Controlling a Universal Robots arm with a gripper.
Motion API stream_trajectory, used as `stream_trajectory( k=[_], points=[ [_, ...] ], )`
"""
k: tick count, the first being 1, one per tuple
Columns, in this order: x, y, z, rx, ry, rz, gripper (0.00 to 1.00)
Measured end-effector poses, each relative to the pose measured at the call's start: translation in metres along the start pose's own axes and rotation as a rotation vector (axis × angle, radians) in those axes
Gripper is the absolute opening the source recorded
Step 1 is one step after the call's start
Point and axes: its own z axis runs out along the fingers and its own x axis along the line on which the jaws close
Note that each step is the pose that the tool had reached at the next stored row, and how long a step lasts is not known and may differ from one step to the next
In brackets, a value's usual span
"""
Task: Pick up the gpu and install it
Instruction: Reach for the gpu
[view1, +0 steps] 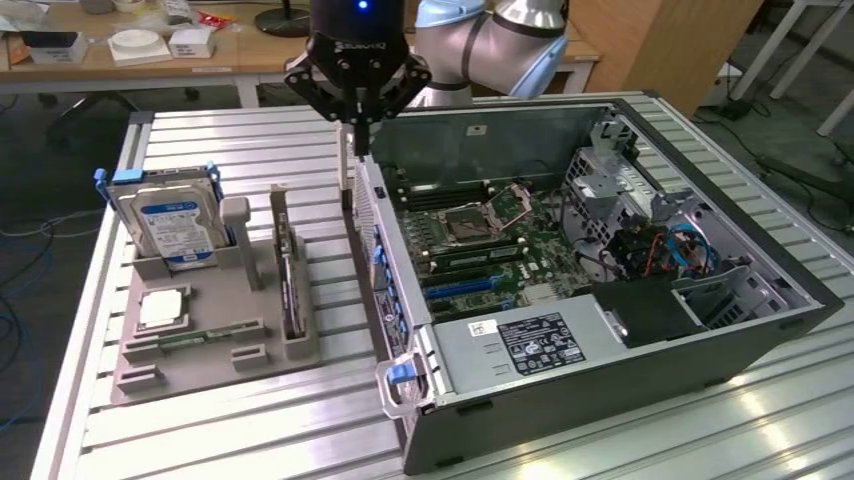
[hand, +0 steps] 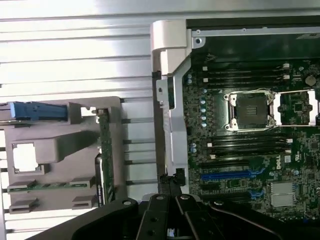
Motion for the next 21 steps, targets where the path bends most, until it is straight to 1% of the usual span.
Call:
stream_trajectory(
  k=[2, 3, 5, 6, 12, 21],
  points=[
    [0.006, -0.0005, 0.0001, 0.0001, 0.0000, 0.000, 0.10],
    [0.011, -0.0010, 0.0002, 0.0001, 0.0000, 0.000, 0.10],
    [0.016, -0.0015, 0.0003, 0.0000, 0.0001, 0.000, 0.10],
    [0.022, -0.0021, 0.0004, 0.0001, 0.0002, 0.000, 0.10],
    [0.040, -0.0040, 0.0008, 0.0001, 0.0002, 0.000, 0.10],
    [0.065, -0.0064, 0.0014, 0.0001, 0.0008, 0.000, 0.10]
  ],
)
